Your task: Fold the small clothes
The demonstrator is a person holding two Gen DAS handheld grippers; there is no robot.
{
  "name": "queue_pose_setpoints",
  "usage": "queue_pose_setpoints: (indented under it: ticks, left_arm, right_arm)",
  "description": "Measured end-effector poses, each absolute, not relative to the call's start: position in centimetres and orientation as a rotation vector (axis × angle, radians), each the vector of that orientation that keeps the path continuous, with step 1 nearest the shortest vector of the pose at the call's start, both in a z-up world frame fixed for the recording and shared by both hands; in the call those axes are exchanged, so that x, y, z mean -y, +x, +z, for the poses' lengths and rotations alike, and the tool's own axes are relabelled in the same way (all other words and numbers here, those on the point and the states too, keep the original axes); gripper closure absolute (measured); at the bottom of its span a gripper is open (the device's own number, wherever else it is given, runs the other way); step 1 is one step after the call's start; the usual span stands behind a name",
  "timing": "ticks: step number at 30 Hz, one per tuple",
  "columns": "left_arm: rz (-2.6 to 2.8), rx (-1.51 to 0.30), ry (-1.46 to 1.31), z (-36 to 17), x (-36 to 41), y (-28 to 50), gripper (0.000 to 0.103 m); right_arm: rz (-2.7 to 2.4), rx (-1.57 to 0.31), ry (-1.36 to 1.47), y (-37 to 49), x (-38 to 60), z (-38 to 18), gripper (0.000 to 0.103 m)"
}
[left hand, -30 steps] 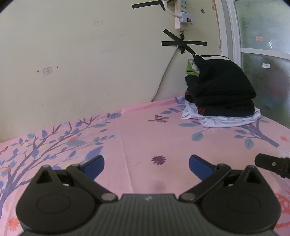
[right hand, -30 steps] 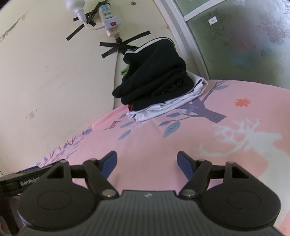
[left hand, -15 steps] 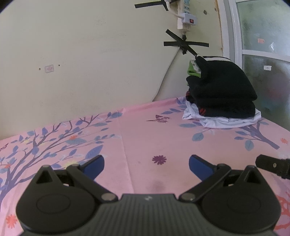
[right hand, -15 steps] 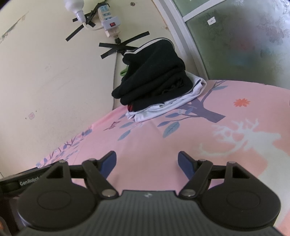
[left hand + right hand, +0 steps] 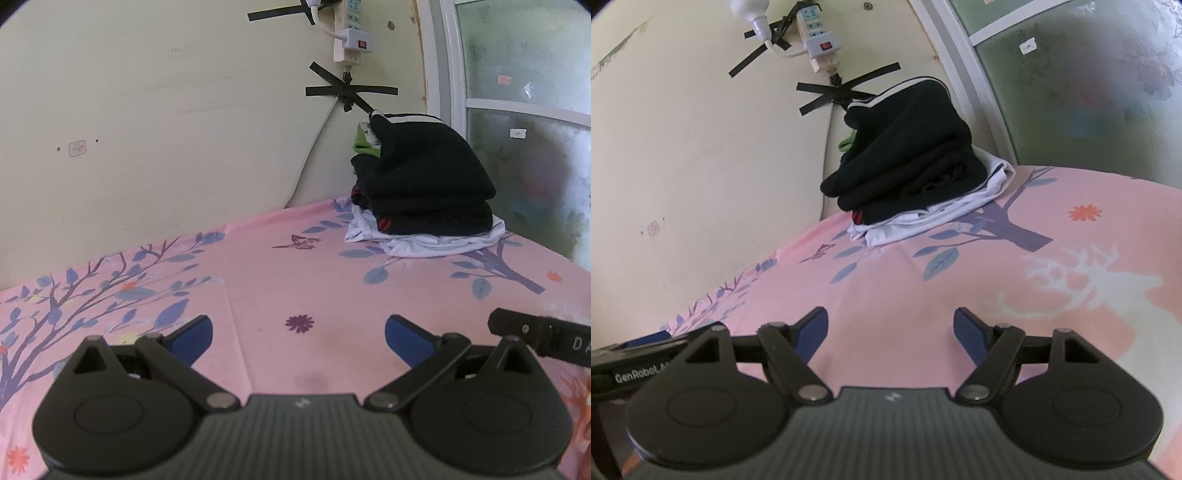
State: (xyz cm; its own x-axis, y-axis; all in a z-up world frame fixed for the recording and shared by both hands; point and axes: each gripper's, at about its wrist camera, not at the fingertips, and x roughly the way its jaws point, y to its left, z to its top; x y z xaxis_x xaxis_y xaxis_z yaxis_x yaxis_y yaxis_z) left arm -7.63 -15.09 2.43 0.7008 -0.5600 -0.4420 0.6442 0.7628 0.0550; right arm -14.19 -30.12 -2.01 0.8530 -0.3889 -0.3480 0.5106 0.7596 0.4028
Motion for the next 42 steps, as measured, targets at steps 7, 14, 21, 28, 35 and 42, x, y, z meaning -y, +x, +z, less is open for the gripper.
queue_pose_setpoints:
  ticks: [7,14,21,28,35,42]
  left_arm:
    - [-0.668,-0.388,0.222,2.7,15.05,-8.21,0.0]
    - [-0.673,-0.391,0.224,2.58,15.09,-8.32,0.0]
    - [-0.675,-0.411,0.216,2.42,15.12,-7.88,0.0]
    - [-0.662,-0.419,0.219,2.23,15.14,-7.7,0.0]
    - [-0.681,-0.435,0.213,2.21,15.17,-7.63,0.0]
    - [-0.675,-0.442,0.206,2.23,15.08,-7.48,0.0]
  right_arm:
    - [-0.497,-0.266,0.502,-13.82,30.17,-1.98,0.034]
    - [-0.501,-0.269,0.503,-13.81,30.15,-2.03,0.034]
    - [-0.51,-0.264,0.473,-13.81,29.71,-1.96,0.034]
    - [-0.517,-0.257,0.472,-13.89,29.63,-1.94,0.034]
    - [-0.515,-0.257,0.476,-13.9,29.76,-1.95,0.034]
    - [-0.514,-0.256,0.469,-13.92,29.65,-1.93,0.034]
